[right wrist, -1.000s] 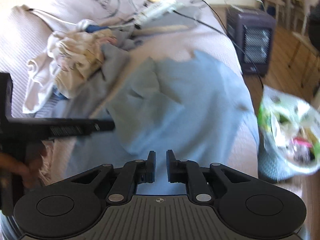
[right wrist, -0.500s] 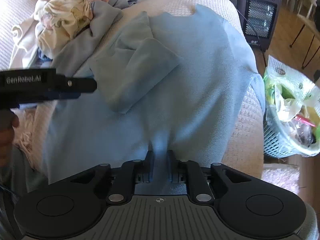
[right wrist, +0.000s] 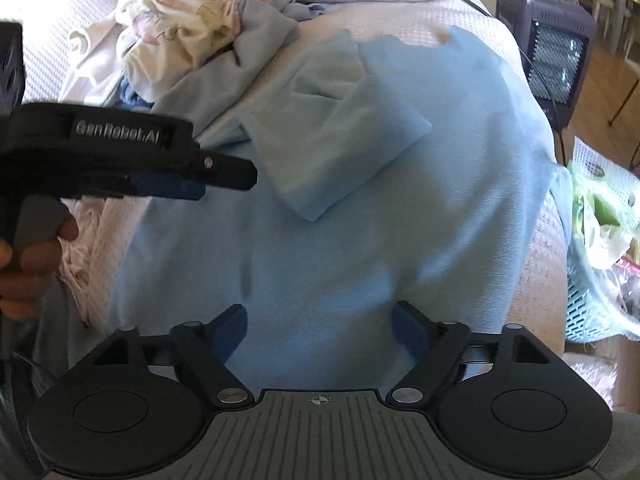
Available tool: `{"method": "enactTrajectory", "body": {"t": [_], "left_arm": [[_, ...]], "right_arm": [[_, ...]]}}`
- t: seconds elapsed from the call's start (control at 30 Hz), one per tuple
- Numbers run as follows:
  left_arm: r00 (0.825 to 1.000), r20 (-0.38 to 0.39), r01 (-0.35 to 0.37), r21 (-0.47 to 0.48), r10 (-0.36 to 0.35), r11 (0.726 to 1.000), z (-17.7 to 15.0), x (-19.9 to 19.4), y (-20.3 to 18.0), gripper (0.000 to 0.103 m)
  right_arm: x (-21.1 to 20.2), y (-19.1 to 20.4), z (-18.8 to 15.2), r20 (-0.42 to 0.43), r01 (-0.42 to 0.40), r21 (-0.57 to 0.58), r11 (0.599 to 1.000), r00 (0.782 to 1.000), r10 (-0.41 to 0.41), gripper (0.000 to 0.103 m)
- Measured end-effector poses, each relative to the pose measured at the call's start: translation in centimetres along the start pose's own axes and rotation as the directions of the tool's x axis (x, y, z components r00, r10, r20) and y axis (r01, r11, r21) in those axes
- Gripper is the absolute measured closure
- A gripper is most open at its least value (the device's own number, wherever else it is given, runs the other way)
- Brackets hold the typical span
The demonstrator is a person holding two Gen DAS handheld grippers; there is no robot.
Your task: Fold clothes
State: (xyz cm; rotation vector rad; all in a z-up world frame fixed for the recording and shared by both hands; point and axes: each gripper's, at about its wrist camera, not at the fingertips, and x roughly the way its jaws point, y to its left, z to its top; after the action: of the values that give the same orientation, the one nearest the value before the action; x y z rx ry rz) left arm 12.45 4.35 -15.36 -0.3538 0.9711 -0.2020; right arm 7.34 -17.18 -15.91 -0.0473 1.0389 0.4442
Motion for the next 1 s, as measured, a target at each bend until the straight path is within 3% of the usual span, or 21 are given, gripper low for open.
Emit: {"method": "enactTrajectory", "body": {"t": [0.2,0.5,0.7,0.8,0.9,0.97,1.0], "left_arm": [[1.000,0.011,-0.005,-0.023,0.005,1.000,0.0,-0.4,0.5,0.046],[1.000,0.010,-0.023,-0.027,0.023,0.999,-0.1,-0.4,0.7,0.046],[1.000,0.025,-0.017,-0.037,0.018,0.999,0.0,-1.0,0.8,0.046],[0.999,0.041,-0.003,-0.046,0.005,0.999,0.2,-1.5,0.8,0.046],[0.998,0.056,-0.003,-0.010,0.004,1.000,0.2,-2.0,0.4,0.046],[0.998,0.061,-0.003,0.008,0.002,1.000,0.1,-2.2,0.1,0.046],[0.998,0.060,0.001,0.010,-0.002,1.000,0.0,-2.2,0.1,0.046]], "right_arm": [[0.8,0.8,0.0,-0.012,-0.016,-0.050,0.999,1.000,0.015,0.000],[1.7,2.7,-0.3,-0.002,0.087,-0.145,0.986,0.996,-0.088,0.000],[1.1,2.8,-0.4,0.010,0.080,-0.165,0.983,0.997,-0.079,0.000],[-0.3,2.9,-0.6,0.036,0.097,-0.156,0.983,0.995,-0.093,0.004],[-2.2,2.7,-0.9,0.088,0.097,-0.119,0.988,0.992,-0.087,0.016],[-3.4,1.9,-1.0,0.108,0.088,-0.065,0.994,0.991,-0.081,0.041],[-3.9,1.5,-1.1,0.114,0.084,-0.033,0.996,0.990,-0.080,0.049]]}}
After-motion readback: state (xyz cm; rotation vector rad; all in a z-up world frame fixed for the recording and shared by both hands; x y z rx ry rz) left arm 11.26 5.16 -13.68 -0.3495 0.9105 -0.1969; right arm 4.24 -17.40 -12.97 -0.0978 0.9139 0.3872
